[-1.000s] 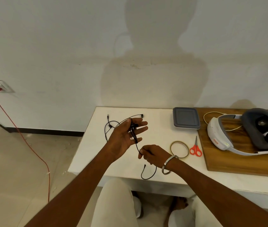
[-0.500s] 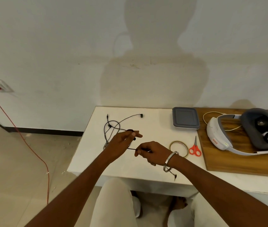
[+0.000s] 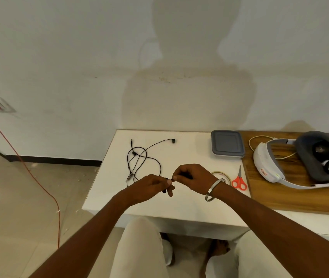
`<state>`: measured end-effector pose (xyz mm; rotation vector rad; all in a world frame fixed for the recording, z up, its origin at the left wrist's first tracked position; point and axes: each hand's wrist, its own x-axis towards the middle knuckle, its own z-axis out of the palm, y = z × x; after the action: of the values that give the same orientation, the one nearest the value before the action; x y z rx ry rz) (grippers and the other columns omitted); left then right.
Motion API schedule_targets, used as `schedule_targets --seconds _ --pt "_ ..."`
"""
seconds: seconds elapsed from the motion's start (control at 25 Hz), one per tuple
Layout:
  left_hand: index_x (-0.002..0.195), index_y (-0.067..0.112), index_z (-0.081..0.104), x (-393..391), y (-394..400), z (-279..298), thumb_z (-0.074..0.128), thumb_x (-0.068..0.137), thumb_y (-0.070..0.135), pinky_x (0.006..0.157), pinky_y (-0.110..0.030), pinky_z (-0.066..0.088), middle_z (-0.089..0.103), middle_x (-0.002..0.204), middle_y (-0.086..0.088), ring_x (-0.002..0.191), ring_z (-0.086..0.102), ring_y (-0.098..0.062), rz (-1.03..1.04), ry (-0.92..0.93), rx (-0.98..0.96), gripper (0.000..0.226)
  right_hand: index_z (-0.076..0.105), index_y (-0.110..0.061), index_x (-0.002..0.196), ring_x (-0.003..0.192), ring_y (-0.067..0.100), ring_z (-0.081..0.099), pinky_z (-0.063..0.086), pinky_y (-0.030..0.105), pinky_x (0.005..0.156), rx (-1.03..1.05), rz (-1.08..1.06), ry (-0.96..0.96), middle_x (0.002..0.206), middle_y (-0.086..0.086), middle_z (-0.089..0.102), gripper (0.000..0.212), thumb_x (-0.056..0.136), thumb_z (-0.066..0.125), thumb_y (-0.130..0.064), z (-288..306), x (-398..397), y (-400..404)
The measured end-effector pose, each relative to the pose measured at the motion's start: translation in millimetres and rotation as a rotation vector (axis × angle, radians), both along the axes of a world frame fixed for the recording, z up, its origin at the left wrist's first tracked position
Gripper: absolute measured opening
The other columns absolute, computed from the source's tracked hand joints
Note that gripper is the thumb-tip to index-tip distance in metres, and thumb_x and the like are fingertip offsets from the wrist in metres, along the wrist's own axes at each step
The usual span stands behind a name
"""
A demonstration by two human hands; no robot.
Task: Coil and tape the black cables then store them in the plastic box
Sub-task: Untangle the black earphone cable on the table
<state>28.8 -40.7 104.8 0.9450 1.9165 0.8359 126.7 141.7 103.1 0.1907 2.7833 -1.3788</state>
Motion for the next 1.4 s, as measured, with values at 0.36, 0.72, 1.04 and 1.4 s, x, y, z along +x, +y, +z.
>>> schedule_targets --seconds 0.36,0.72,1.04,1.4 --pt "0.066 0.014 0.053 6.0 1.8 20.9 0.036 0.099 0.039 0.106 -0.063 0.034 0.062 0.12 -0.025 0.125 0.052 -0.042 0.149 -0.801 0.241 0.044 0.064 -0.015 0.104 0.058 -0.003 0.051 0.043 0.012 0.058 -0.073 -0.022 0.034 0.071 -0.013 0.055 0.021 0.098 0.044 -0.018 -7.4 1.6 3.8" --pt "0.069 0.009 0.049 8.0 14.8 37.8 0.038 0.098 0.038 0.102 -0.07 0.032 0.065 0.111 -0.024 0.124 0.05 -0.048 0.252 -1.076 0.609 0.042 0.063 -0.009 0.101 0.064 0.012 0.06 0.051 0.022 0.067 -0.221 -0.039 -0.087 0.07 -0.005 0.061 0.022 0.097 0.041 -0.013 -21.5 4.5 -10.4" --pt "0.079 0.012 0.058 3.2 25.4 32.6 0.031 0.1 0.039 0.107 -0.06 0.035 0.061 0.129 -0.017 0.125 0.055 -0.032 0.403 -0.686 0.628 0.043 0.064 -0.012 0.111 0.068 0.011 0.063 0.056 0.026 0.072 -0.331 0.052 -0.152 0.072 -0.001 0.061 0.026 0.097 0.043 -0.012 -20.4 5.8 -32.6" --pt "0.098 0.011 0.07 4.3 23.6 13.8 0.042 0.1 0.037 0.097 -0.041 0.05 0.072 0.112 0.002 0.109 0.065 -0.011 0.57 -0.179 0.412 0.038 0.065 -0.014 0.114 0.08 0.016 0.064 0.049 0.018 0.075 0.054 0.018 0.033 0.094 0.004 0.066 0.025 0.095 0.049 -0.02 -16.9 0.6 -33.3"
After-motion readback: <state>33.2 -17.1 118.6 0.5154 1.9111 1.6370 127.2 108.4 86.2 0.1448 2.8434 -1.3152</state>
